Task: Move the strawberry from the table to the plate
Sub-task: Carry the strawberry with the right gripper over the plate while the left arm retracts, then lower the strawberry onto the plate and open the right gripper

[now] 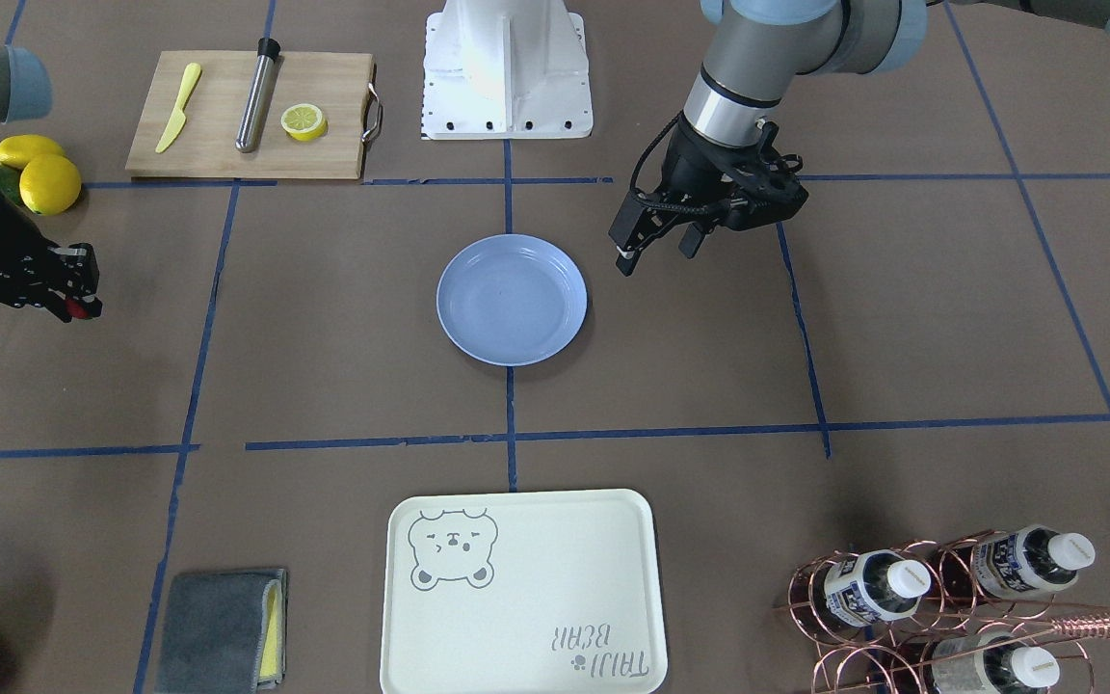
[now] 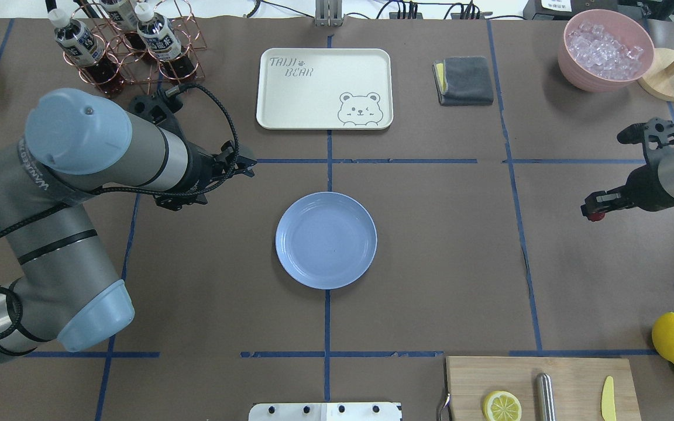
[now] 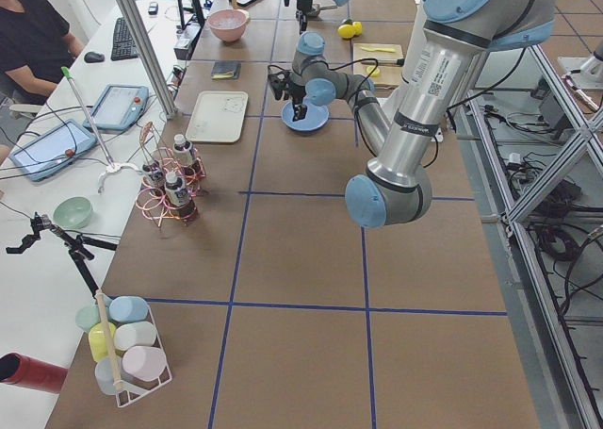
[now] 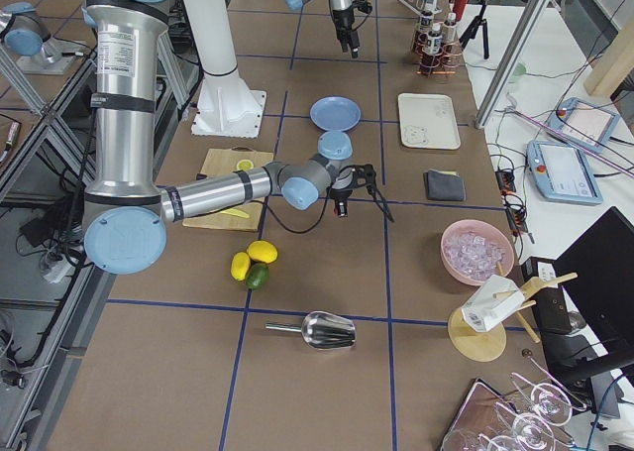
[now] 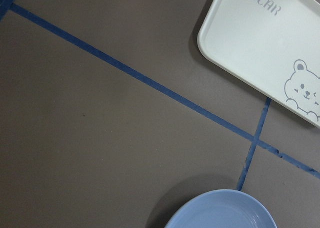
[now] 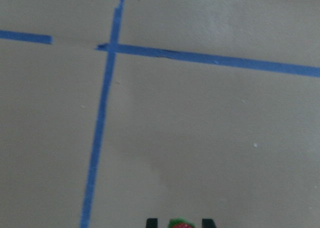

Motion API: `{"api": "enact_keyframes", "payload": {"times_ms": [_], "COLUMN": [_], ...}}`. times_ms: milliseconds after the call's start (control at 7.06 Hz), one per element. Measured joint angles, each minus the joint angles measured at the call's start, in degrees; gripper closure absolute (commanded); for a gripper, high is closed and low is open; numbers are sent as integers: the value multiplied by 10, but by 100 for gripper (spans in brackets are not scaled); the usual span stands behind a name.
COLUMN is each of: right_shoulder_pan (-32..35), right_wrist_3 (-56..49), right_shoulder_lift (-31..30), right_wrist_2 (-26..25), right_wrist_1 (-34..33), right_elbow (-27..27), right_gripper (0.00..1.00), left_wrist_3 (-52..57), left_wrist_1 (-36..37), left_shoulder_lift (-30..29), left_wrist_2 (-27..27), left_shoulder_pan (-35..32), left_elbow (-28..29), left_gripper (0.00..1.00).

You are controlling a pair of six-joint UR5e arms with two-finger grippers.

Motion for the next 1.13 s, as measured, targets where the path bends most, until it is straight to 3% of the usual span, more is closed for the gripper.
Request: {"api": "enact_keyframes", "payload": {"times_ms": [283,566,850,1133], "right_shoulder_pan": [-39,-120,-187,-240], "right_wrist_3": [49,148,227,260], "right_shoulder_lift": [119,265,384,448], "right_wrist_2": [0,-25,-78,-125], "right_wrist_1": [-117,-211,-233,-231], "right_elbow": [18,-1,-80,-158], "right_gripper": [100,100,100,100], "left_wrist_3": [48,126,229,320], "left_wrist_1": [2,3,12,18], "left_shoulder_lift": [16,46,82,110], "left_wrist_2": [-5,-33,-53,-63], "left_shoulder_pan": [-18,-66,-115,-155], "left_elbow": [-3,-5,-5,-4], "left_gripper": [0,0,0,0]}}
